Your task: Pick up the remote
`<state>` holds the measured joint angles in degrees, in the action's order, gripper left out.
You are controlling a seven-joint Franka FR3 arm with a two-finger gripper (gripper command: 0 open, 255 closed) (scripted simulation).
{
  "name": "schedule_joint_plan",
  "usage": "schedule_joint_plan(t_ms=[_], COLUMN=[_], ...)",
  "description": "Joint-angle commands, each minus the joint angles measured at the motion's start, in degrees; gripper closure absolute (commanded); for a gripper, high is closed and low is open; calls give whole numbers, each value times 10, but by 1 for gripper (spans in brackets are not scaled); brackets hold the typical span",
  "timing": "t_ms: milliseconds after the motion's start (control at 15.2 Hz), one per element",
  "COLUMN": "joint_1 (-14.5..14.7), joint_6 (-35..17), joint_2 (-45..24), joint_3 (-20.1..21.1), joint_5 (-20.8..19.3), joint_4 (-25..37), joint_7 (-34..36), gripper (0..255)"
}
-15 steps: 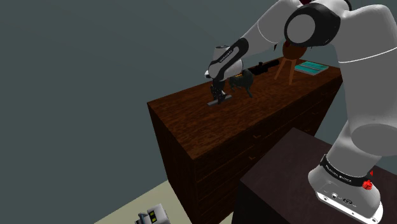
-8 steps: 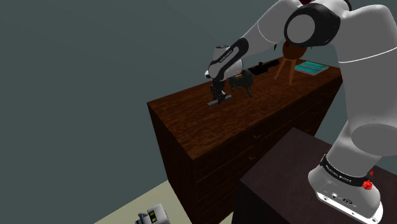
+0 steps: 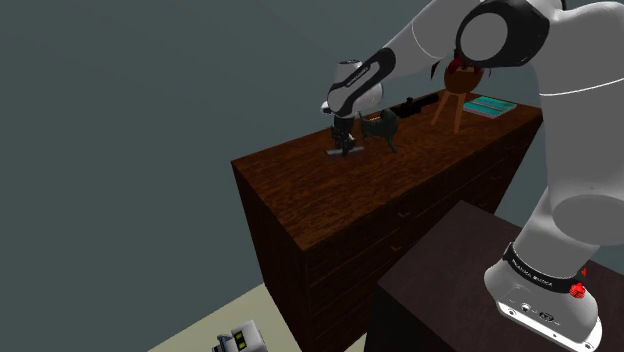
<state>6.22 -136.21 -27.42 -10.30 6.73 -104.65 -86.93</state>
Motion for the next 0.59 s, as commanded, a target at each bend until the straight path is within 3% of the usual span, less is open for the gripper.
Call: schedule_joint_plan(t_ms=[0,528], joint_1=[2,4], joint_6=[11,48], joint_2=[11,37], joint_3=[-2,-6], joint_5=[-3,-10], joint_4=[0,11], joint_7=[2,7], gripper=[255,255])
